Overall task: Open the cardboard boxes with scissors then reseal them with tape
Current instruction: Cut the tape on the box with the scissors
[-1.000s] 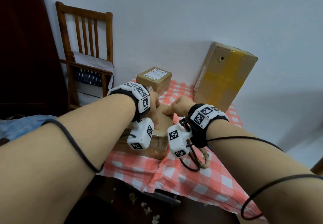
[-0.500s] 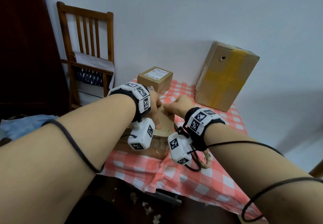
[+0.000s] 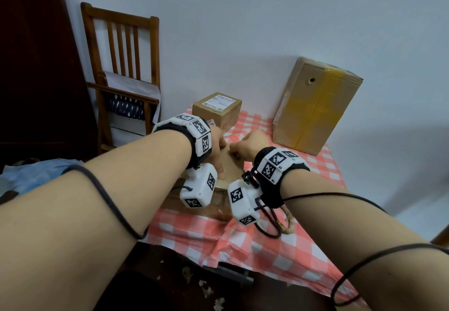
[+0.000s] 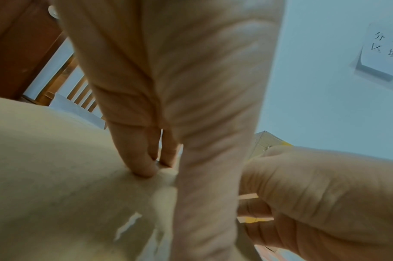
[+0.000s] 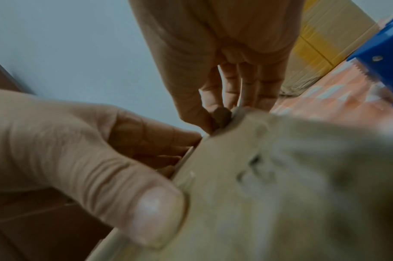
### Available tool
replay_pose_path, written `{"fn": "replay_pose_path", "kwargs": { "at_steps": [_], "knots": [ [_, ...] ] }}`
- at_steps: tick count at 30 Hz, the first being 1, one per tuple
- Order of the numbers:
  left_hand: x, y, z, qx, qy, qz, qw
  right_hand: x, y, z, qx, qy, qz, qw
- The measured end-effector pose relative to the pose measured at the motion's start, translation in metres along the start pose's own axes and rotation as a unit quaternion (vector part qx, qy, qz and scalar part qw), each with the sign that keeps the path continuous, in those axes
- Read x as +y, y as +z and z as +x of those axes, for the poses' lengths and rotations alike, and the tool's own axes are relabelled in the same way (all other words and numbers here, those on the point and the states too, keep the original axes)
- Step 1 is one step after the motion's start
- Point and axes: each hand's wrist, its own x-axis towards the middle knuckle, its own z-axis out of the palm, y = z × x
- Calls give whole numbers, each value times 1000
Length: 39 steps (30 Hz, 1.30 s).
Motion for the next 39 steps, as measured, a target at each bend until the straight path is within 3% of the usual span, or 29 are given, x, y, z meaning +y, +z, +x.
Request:
{"fn": "replay_pose_path", "kwargs": {
  "at_steps": [7, 13, 18, 25, 39],
  "knots": [
    [1, 2, 0, 19, 1, 9, 1000, 4, -14, 7, -70, 43, 165, 983],
    [0, 5, 0, 30, 7, -5, 1000, 17, -29, 2, -121, -75, 15, 990],
    [2, 5, -2, 20, 10, -5, 1000, 23, -29, -2, -93, -117, -1, 989],
    [2, 1, -5, 8, 14, 10, 1000, 23, -17, -3, -44, -113, -7, 993],
    [2, 0, -4, -6, 24, 2, 1000, 26, -11, 2, -31, -119, 1, 992]
  ]
}}
